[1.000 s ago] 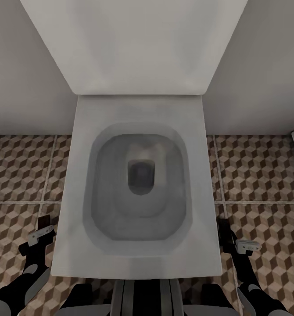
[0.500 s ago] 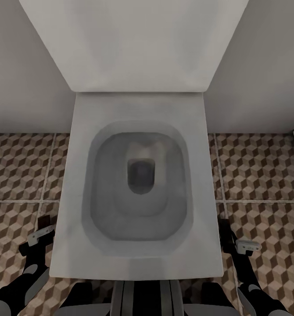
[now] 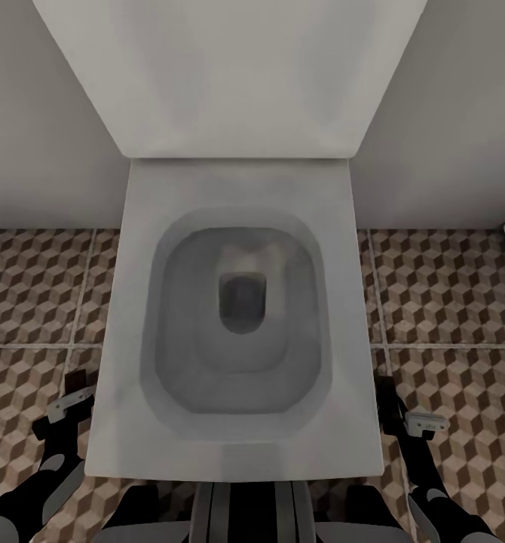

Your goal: Take the four mousetraps from the cabinet in the bathroom and place them on the bathroom floor. Make sure all four end up on the same floor surface, and ensure that at least two of them are either under or directly next to the same bathroom sink.

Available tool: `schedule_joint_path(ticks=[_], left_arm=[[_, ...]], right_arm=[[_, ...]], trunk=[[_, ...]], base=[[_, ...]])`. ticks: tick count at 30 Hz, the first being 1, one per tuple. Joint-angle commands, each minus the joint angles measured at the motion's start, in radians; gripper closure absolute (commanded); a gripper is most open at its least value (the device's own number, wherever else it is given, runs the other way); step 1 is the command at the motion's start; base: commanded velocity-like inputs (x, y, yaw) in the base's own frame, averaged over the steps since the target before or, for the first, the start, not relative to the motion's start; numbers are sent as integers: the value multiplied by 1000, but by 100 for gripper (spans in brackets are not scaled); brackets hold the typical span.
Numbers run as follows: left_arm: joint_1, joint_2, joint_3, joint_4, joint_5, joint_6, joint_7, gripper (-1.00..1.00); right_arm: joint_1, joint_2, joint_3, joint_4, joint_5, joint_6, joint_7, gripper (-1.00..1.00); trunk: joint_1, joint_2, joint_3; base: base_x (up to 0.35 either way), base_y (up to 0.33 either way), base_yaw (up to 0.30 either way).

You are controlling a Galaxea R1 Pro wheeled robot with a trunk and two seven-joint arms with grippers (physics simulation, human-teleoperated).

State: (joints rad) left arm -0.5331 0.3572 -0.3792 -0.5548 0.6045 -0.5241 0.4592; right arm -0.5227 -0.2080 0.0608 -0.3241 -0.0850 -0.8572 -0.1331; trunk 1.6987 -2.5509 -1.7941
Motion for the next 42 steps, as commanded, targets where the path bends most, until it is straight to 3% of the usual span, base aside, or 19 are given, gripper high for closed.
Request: schedule_joint_path(ticks=[1,42], left_arm=[[-1,1,-9,-1,4,-4,9,100],[-1,-4,-11,1,4,1,7,100]], right_arm=[[0,-1,7,0,-12,-3,2,100],[0,-4,7,0,-12,-3,-5,100]], trunk=[[0,0,0],[0,0,0]], base=[[0,0,0],[0,0,0]])
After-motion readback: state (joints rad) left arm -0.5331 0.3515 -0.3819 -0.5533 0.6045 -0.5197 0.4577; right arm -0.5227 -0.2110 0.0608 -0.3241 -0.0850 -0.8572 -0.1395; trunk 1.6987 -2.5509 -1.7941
